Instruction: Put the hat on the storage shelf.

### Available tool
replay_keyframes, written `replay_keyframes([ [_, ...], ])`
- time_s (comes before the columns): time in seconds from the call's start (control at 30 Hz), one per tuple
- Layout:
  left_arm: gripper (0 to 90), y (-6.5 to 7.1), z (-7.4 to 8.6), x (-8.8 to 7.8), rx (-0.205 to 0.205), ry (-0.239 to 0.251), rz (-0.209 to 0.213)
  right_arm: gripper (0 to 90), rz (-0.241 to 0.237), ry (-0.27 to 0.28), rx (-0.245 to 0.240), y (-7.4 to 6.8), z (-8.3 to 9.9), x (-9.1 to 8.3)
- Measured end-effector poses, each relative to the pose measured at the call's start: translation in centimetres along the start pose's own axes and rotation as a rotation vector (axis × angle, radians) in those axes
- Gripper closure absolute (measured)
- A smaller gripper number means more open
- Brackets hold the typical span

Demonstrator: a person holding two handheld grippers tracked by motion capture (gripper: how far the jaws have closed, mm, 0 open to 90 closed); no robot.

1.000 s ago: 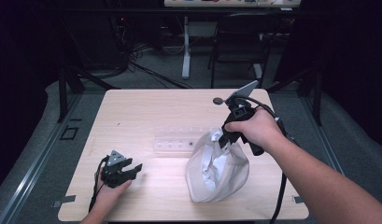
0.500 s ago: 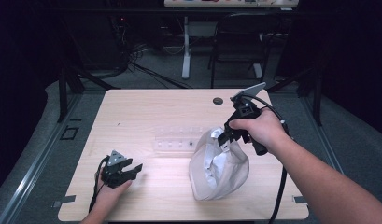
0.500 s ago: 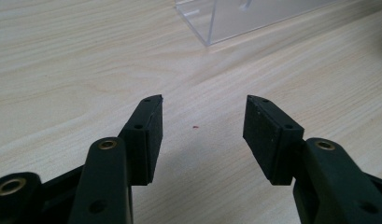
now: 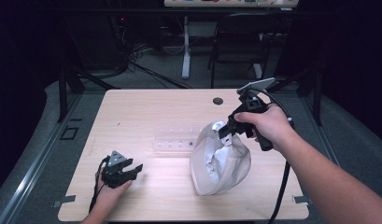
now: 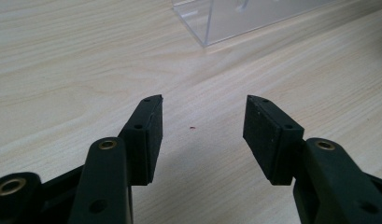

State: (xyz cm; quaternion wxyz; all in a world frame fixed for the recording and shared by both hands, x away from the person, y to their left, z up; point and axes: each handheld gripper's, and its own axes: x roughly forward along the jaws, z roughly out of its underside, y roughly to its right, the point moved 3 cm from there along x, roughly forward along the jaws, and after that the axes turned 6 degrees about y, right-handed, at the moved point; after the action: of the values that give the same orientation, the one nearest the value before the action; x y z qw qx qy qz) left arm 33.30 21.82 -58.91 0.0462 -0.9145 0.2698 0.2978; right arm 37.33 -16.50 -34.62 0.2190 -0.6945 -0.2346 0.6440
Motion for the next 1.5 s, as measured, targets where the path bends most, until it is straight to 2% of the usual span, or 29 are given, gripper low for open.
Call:
replay_keyframes([
  [0.03, 47.9, 0.0, 0.0, 0.0, 0.001, 0.000, 0.000, 81.9, -0.007, 0.020, 0.005, -0.1, 0.0, 0.0],
  [0.13, 47.9, 0.0, 0.0, 0.0, 0.004, 0.001, 0.000, 81.8, -0.026, 0.018, -0.009, -0.2, -0.1, -0.7],
  [0.4, 47.9, 0.0, 0.0, 0.0, 0.003, 0.003, 0.002, 81.9, -0.107, 0.059, 0.003, -0.9, -1.0, -2.2],
  [0.47, 47.9, 0.0, 0.0, 0.0, 0.002, 0.002, 0.002, 81.9, -0.113, 0.056, 0.003, -0.9, -1.0, -2.3],
  [0.7, 47.9, 0.0, 0.0, 0.0, 0.001, 0.004, 0.002, 81.9, -0.176, 0.081, 0.014, -1.1, -1.7, -2.7],
  [0.77, 47.9, 0.0, 0.0, 0.0, 0.001, 0.004, 0.002, 81.9, -0.209, 0.088, 0.020, -1.2, -2.0, -2.8],
  [0.8, 47.9, 0.0, 0.0, 0.0, 0.001, 0.002, 0.001, 81.9, -0.209, 0.088, 0.020, -1.2, -2.0, -2.8],
  [1.0, 47.9, 0.0, 0.0, 0.1, -0.001, 0.001, 0.001, 81.9, -0.279, 0.123, 0.030, -1.2, -3.2, -3.1],
  [1.07, 47.9, -0.1, 0.0, 0.0, 0.004, -0.019, 0.005, 81.9, -0.305, 0.134, 0.039, -1.1, -3.6, -3.2],
  [1.2, 47.9, 0.0, 0.0, 0.1, -0.002, 0.001, 0.001, 81.9, -0.348, 0.167, 0.057, -0.9, -4.5, -3.3],
  [1.3, 47.9, 0.0, 0.0, 0.1, -0.002, 0.000, 0.000, 81.9, -0.351, 0.182, 0.074, -0.7, -5.2, -3.3],
  [1.33, 47.9, -0.1, 0.0, 0.0, 0.004, -0.018, 0.006, 81.9, -0.351, 0.189, 0.075, -0.6, -5.4, -3.3],
  [1.5, 47.9, 0.0, 0.0, 0.1, 0.003, 0.001, 0.003, 81.9, -0.348, 0.223, 0.105, -0.2, -6.4, -3.2],
])
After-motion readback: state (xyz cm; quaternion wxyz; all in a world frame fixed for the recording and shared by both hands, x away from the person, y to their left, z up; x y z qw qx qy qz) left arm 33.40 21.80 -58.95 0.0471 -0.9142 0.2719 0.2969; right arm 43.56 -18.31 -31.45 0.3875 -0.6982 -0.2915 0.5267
